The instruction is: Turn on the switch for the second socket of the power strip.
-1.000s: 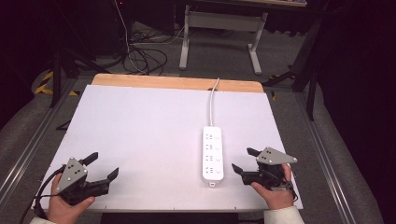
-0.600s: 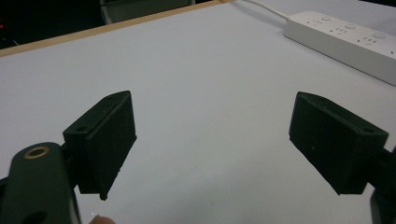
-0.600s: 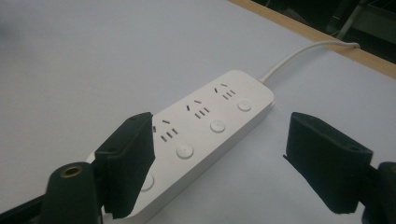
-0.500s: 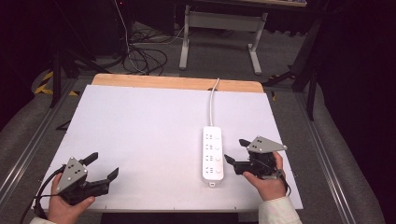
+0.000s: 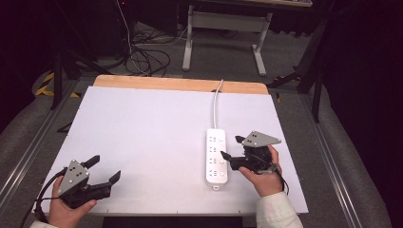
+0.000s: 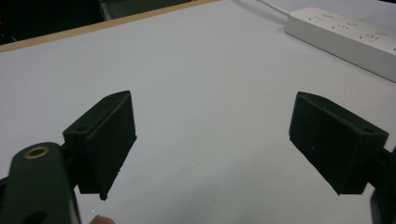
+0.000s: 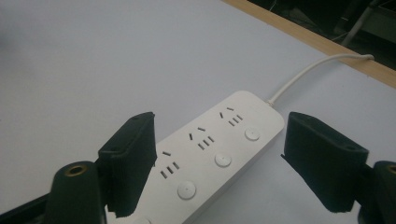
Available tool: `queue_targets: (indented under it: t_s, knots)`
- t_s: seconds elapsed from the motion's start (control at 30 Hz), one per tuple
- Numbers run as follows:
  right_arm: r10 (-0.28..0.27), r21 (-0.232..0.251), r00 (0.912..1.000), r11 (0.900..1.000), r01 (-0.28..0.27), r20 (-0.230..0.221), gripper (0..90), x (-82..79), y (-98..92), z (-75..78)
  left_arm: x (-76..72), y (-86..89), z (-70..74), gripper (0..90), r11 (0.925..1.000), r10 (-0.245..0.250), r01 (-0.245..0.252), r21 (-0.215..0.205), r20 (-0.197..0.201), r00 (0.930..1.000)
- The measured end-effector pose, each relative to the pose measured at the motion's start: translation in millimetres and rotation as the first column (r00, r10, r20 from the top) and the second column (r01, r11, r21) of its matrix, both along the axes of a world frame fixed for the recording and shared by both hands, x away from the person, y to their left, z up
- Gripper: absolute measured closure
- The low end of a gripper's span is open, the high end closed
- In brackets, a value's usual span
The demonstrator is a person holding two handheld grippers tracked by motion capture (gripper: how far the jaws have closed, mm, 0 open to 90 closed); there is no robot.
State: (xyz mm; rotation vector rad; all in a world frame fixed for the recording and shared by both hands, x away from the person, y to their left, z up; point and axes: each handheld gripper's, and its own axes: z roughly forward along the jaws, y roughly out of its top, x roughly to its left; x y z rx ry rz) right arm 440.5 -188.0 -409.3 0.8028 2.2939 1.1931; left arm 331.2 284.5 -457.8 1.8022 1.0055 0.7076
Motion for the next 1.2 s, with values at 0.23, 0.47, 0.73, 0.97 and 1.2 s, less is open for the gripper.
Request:
queue_targets:
  t_s: [0.23, 0.47, 0.73, 0.97, 1.2]
  knots:
    - [0.008, 0.003, 0.9999, 1.0, -0.008, -0.009, 27.3, 7.7, 9.7, -0.2, 0.4, 0.2, -0.2, 15.3, 1.0, 0.0, 0.0, 0.003, -0.003, 1.0]
    - [0.018, -0.001, 0.9996, 1.0, -0.018, -0.023, 27.7, 18.1, 20.4, -1.8, 1.2, 0.1, -0.7, 15.3, 1.0, -0.003, 0.003, 0.003, -0.007, 1.0]
    - [0.01, 0.001, 0.9996, 1.0, -0.01, -0.024, 30.4, 22.7, 22.5, -3.3, 1.4, 0.5, -0.9, 15.3, 1.0, -0.002, 0.002, 0.003, -0.008, 1.0]
    - [-0.016, 0.0, 0.999, 1.0, 0.016, -0.04, 48.0, 25.5, 20.8, -4.8, 1.4, 0.6, -0.9, 15.3, 1.0, 0.0, 0.0, 0.0, -0.013, 0.9999]
    - [0.005, -0.008, 0.9959, 1.0, -0.006, -0.09, 70.4, 31.5, 22.7, -9.8, 1.6, 0.4, -1.1, 15.3, 1.0, 0.003, -0.003, 0.002, -0.012, 0.9999]
